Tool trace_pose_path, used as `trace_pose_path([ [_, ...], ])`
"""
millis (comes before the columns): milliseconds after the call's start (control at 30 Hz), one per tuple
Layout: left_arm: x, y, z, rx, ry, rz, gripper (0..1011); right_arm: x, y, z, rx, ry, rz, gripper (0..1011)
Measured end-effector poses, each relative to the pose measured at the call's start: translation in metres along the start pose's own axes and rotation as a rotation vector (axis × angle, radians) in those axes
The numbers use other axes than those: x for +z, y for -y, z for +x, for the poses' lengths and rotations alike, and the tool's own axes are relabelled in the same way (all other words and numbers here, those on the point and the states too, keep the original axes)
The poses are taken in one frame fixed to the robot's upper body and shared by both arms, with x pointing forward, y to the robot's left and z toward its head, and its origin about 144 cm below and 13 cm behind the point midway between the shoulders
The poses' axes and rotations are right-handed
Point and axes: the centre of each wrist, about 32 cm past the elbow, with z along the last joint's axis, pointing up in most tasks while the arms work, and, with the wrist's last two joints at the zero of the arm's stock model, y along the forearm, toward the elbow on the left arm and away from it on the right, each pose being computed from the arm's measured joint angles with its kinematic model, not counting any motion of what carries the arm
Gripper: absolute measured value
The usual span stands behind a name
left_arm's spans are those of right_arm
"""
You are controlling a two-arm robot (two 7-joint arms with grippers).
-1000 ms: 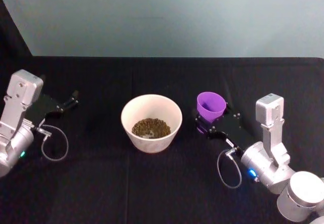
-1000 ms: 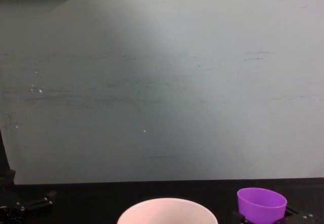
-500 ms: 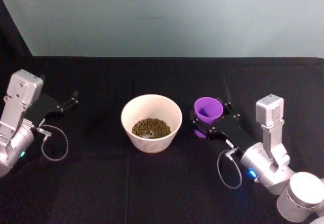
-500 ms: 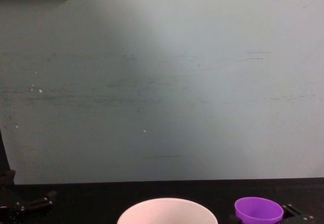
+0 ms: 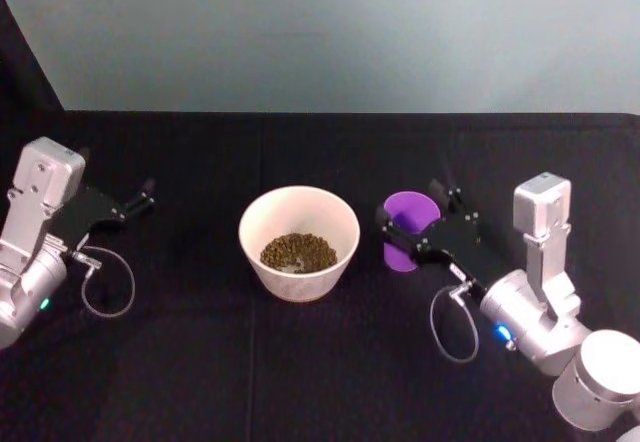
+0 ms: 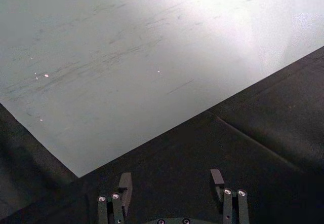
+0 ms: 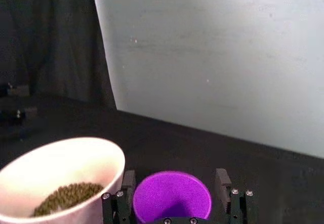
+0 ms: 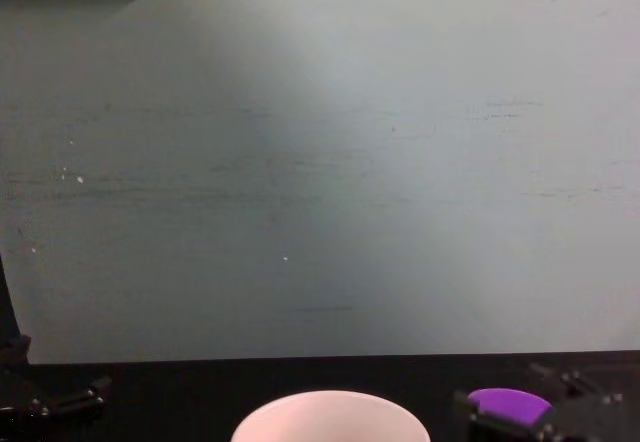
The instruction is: Pick up the cup and pour the mung beans from the cup into the bowl.
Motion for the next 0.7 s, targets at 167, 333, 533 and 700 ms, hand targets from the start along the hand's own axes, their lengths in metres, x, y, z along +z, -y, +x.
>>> trace_pose_path([
  [167,0.000,0.000,0.000,0.000,0.000,0.000,1000,0.020,-0.001,0.002,0.005,0.018,0.020,1003],
  [333,0.000,0.000,0.000,0.000,0.000,0.000,1000,0.033,-0.001,0.008,-0.010,0.034,0.033,1003],
  [533,0.000,0.000,0.000,0.000,0.000,0.000,1000,0.041,0.007,0.023,-0.076,0.040,0.040,1003],
  [700,0.000,0.000,0.000,0.000,0.000,0.000,1000,0.042,0.018,0.036,-0.140,0.047,0.028,1003],
])
